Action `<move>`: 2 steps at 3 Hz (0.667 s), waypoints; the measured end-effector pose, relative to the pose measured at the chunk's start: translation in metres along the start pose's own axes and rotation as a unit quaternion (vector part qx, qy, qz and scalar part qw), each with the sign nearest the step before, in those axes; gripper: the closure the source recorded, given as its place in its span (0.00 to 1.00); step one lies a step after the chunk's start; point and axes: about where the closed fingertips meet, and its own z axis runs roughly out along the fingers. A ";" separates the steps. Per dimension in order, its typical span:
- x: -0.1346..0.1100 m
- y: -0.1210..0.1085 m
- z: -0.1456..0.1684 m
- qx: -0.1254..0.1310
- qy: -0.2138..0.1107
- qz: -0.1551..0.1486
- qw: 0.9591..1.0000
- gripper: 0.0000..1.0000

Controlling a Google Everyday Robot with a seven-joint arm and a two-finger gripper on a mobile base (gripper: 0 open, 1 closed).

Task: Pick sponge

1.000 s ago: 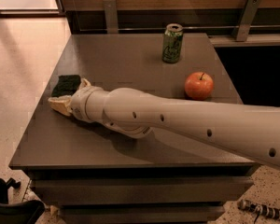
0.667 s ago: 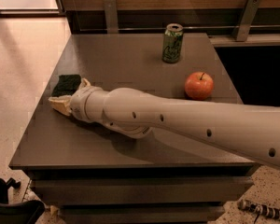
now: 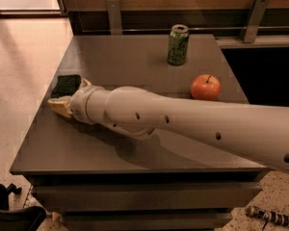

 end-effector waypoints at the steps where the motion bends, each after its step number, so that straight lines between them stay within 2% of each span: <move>1: -0.024 0.001 -0.018 0.005 0.004 -0.030 1.000 1.00; 2: -0.060 -0.007 -0.050 0.004 0.008 -0.079 0.997 1.00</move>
Offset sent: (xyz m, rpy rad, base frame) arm -0.0183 -0.0553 0.1300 -0.1769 -0.1786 0.1492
